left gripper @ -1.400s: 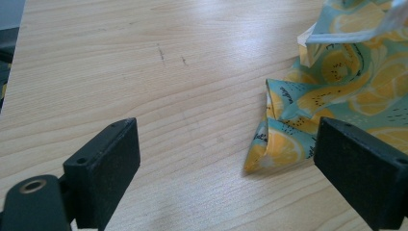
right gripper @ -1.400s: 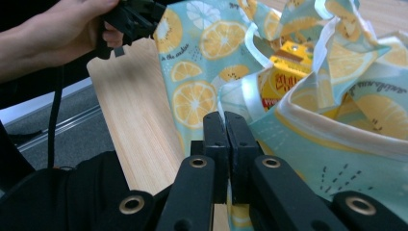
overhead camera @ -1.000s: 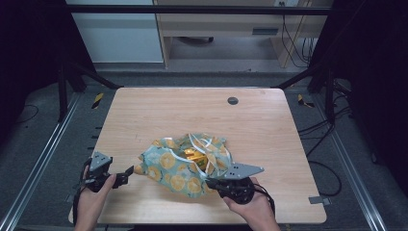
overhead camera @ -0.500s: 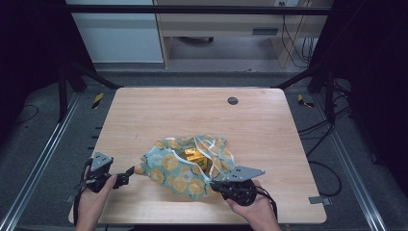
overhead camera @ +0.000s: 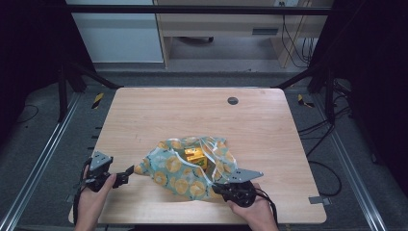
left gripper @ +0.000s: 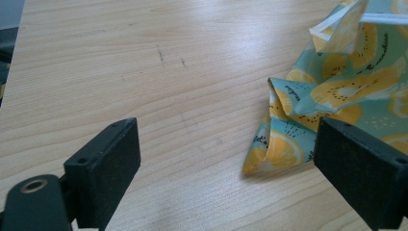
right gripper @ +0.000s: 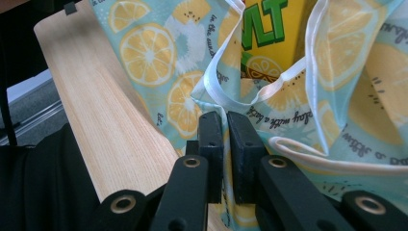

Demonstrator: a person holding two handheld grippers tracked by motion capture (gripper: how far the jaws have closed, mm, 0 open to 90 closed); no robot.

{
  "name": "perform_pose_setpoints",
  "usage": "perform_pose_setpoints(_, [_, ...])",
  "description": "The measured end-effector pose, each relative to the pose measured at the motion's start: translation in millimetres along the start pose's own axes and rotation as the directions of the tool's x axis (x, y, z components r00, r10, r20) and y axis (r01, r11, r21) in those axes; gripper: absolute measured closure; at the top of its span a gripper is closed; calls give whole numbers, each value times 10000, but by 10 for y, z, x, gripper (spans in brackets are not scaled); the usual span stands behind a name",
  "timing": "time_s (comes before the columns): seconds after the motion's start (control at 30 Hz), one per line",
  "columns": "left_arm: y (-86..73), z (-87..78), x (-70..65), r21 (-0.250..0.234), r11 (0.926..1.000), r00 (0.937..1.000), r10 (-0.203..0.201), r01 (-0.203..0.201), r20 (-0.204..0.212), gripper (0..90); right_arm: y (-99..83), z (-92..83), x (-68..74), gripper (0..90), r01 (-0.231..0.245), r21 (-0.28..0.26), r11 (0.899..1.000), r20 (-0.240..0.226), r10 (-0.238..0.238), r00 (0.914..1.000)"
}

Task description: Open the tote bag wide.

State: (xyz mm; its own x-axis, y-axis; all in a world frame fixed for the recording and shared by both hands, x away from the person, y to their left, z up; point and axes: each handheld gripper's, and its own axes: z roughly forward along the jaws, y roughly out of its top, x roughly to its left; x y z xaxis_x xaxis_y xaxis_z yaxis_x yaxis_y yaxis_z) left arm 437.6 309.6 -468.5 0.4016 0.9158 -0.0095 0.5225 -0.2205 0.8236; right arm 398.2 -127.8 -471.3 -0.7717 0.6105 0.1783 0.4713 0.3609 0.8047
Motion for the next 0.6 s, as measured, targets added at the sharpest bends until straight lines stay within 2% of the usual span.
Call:
perform_pose_setpoints(0.2, [11, -13, -12, -57, 10000, 9999, 9, -9, 120, 92, -38, 35, -18, 844, 17, 287, 9996, 139, -21, 9999])
perform_pose_setpoints(0.3, [40, -60, -46, -263, 9996, 9996, 61, -54, 282, 94, -55, 41, -16, 843, 31, 459, 9989, 238, -42, 9997])
perform_pose_setpoints(0.33, [55, -80, -62, -382, 9993, 9992, -24, 40, 408, 95, -59, 42, -18, 843, 56, 501, 9987, 271, -69, 9996])
perform_pose_setpoints(0.43, [146, -149, -148, -644, 9979, 9963, 156, -102, 841, 110, -73, 54, -23, 858, 15, 681, 9977, 271, -34, 9996])
perform_pose_setpoints(0.6, [397, -227, -352, -1099, 9935, 9831, 499, -307, 1763, 134, -85, 91, -17, 879, 81, 1001, 9949, 275, -110, 9996])
